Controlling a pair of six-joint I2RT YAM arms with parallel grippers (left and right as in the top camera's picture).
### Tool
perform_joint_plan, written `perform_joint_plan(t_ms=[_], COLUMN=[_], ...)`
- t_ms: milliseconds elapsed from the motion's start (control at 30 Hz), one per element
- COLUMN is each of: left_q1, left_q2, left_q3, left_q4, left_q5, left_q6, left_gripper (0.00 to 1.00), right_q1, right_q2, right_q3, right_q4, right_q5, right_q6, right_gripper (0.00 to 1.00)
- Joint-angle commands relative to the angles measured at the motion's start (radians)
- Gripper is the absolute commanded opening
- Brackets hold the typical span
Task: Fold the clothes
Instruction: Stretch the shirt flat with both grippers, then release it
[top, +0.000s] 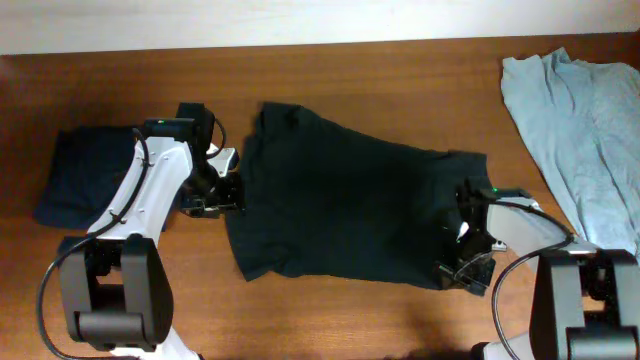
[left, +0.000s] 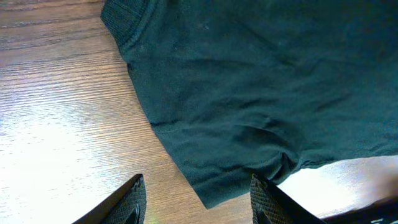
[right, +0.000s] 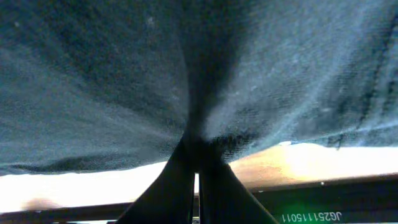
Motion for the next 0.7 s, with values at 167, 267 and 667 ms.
perform_joint_plan(t_ms=[167, 267, 667], left_q1=[-0.036, -0.093, -0.156], left_q2=[-0.012, -0.012, 0.014], left_q3=[-0.006, -0.006, -0.018], left_q4=[0.083, 0.142, 0.270], left_q5=[0.043, 0.048, 0.025], left_q6=[0.036, 0.074, 0.074], left_gripper=[0.54, 0.54, 0.61], right_q1=[0.000, -0.015, -0.126], right_q2=[-0.285, -0.306, -0.183], right_q3=[0.075, 0.116, 0.116], right_q4=[0.194, 0.203, 0.403], right_q5=[0.035, 0.035, 0.098], right_q6=[-0.040, 0.013, 0.004], right_gripper=[0.55, 0.56, 0.57])
